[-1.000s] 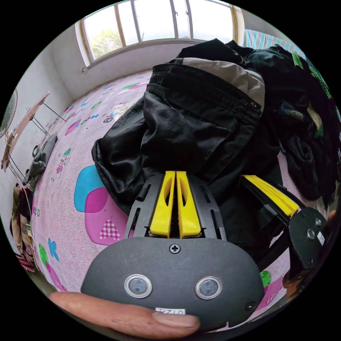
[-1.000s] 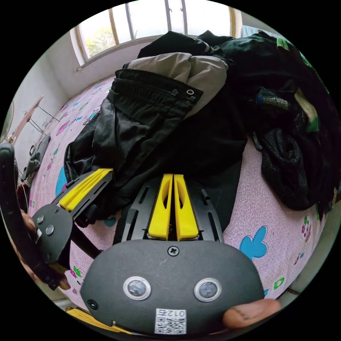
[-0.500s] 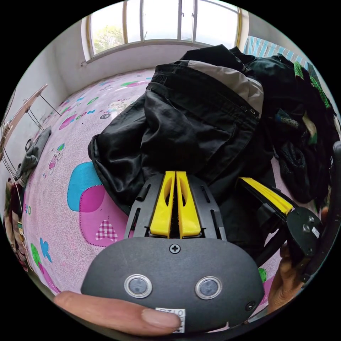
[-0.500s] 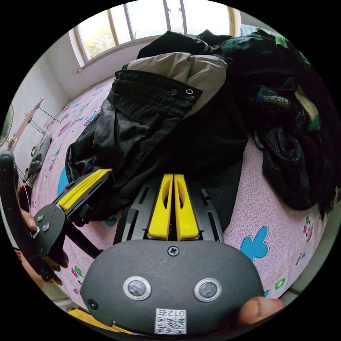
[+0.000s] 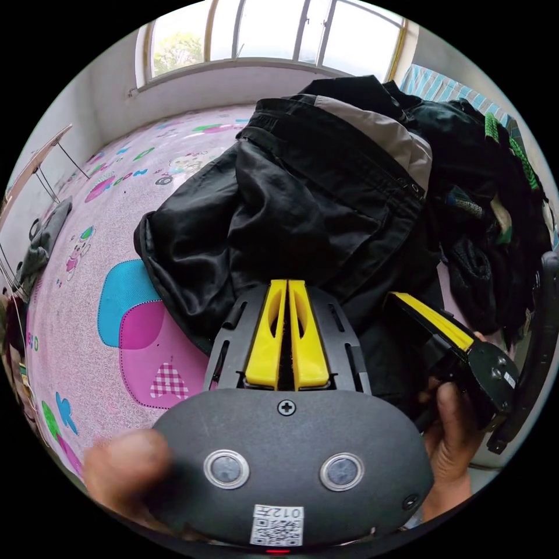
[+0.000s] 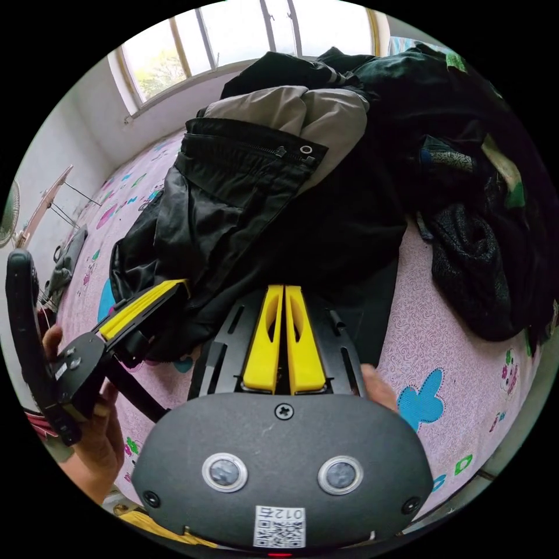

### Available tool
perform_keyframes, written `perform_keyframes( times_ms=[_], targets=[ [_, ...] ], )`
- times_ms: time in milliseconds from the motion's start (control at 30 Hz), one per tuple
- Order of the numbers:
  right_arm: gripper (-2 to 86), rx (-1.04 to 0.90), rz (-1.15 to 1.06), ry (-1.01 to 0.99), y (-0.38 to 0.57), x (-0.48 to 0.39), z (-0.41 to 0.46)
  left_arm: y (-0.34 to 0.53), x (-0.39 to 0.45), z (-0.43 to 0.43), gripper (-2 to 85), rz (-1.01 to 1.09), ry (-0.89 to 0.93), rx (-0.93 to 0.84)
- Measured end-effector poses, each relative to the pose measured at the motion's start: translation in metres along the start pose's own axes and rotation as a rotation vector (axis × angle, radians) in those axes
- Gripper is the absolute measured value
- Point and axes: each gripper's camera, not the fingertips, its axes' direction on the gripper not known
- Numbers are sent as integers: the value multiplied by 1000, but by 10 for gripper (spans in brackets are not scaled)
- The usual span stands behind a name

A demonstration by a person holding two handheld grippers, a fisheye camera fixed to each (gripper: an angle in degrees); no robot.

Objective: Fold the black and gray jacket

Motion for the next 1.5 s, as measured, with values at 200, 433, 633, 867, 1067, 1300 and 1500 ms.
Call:
perform_keyframes(
  times_ms=[200, 433, 633, 867, 1067, 1300, 1500],
  targets=[
    [2, -24, 193, -265, -1, 46, -11, -2, -19, -8, 1, -30, 40, -16],
    [5, -106, 33, -262, -10, 36, -31, -4, -57, -26, -1, 11, 216, -77],
    [5, -49, -92, -217, -6, 1, -94, -12, -78, -102, -2, 81, 224, 8],
    [7, 177, -303, -184, 15, -46, -219, 5, -96, -242, -2, 218, 49, 320],
    [8, 450, -412, -229, 58, -69, -322, 66, -121, -361, -2, 221, -52, 650],
    [5, 697, -428, -110, 116, -84, -400, 136, -144, -447, 2, 167, -136, 704],
    [7, 737, -448, -151, 126, -91, -436, 155, -175, -459, 2, 55, -55, 629]
  ],
)
